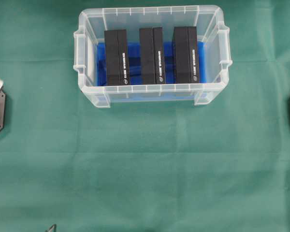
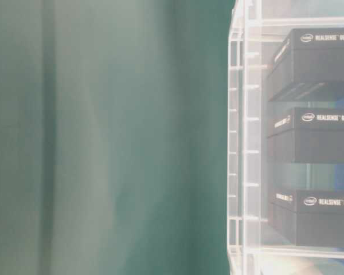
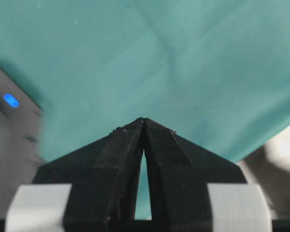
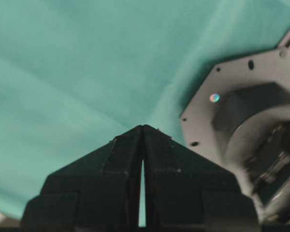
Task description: Take the box out of the case with both arms.
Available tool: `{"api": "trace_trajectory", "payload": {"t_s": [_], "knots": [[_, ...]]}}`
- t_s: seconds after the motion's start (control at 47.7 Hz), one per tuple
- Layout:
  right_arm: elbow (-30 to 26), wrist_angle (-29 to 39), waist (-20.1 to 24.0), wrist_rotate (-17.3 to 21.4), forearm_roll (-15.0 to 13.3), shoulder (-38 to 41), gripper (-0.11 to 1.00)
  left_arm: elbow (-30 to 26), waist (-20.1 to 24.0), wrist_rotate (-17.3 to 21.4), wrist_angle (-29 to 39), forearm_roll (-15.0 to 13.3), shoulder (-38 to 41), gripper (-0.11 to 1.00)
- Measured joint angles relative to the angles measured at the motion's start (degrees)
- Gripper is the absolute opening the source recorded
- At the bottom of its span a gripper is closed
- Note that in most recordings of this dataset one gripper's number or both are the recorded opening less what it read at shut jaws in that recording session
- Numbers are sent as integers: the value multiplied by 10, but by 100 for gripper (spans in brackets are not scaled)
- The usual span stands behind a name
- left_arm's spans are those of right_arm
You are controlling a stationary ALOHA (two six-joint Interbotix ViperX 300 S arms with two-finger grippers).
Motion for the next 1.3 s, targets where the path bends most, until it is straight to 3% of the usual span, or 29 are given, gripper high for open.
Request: {"api": "trace_trajectory", "payload": {"t_s": [0.084,0.147,0.21,0.294,0.503,0.629,0.692,0.902,0.986,1.132,1.3], "knots": [[1,0,-1,66,-4,0,0,0,0,-101,0,2,0,0],[1,0,-1,97,-5,0,0,0,0,-155,0,3,0,0],[1,0,0,118,-5,1,0,-1,0,-185,1,3,-2,0],[0,-1,-1,122,-5,4,0,-1,0,-203,2,3,-3,0],[0,-1,-1,121,-9,13,0,-1,0,-203,5,4,-2,0],[1,-4,-8,111,-28,19,0,-1,18,-185,19,4,3,0],[1,-14,-32,86,-44,25,0,-1,39,-163,24,4,4,0],[-2,-57,-154,-47,-52,43,0,-11,141,-54,26,4,19,0],[-4,-75,-210,-92,-49,55,0,-15,169,-29,28,2,26,0],[-6,-86,-253,-120,-48,69,0,-20,202,4,29,1,37,0],[-6,-91,-259,-127,-47,72,0,-22,212,20,30,0,40,0]]}}
